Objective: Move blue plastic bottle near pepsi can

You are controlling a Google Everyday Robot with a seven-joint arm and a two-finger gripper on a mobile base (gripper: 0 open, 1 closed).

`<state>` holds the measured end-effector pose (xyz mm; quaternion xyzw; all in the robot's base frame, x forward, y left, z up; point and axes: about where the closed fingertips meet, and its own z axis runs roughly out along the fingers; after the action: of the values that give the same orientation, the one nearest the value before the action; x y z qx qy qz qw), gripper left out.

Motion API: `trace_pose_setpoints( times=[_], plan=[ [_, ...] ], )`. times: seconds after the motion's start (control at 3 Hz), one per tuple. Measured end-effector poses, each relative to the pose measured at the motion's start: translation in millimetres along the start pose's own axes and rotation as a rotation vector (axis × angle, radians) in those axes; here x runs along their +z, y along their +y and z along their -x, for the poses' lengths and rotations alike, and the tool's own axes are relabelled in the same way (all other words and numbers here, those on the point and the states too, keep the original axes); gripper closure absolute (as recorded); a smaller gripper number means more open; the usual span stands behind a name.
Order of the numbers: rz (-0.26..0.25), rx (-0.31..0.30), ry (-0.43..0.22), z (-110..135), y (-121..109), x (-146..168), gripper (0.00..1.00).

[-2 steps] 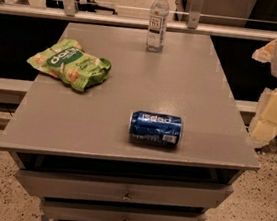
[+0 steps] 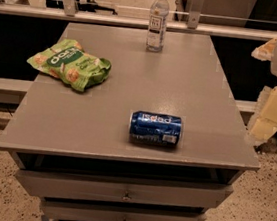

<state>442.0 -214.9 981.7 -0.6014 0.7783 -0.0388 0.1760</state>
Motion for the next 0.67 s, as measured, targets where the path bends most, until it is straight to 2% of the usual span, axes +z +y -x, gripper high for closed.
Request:
trace_pose_setpoints(
  times=[0.33, 0.67],
  plan=[
    [-0.037, 0.006, -0.056, 8, -30, 16, 0.0],
    [-0.093, 0.032, -0.147, 23, -84, 47, 0.0]
  ],
)
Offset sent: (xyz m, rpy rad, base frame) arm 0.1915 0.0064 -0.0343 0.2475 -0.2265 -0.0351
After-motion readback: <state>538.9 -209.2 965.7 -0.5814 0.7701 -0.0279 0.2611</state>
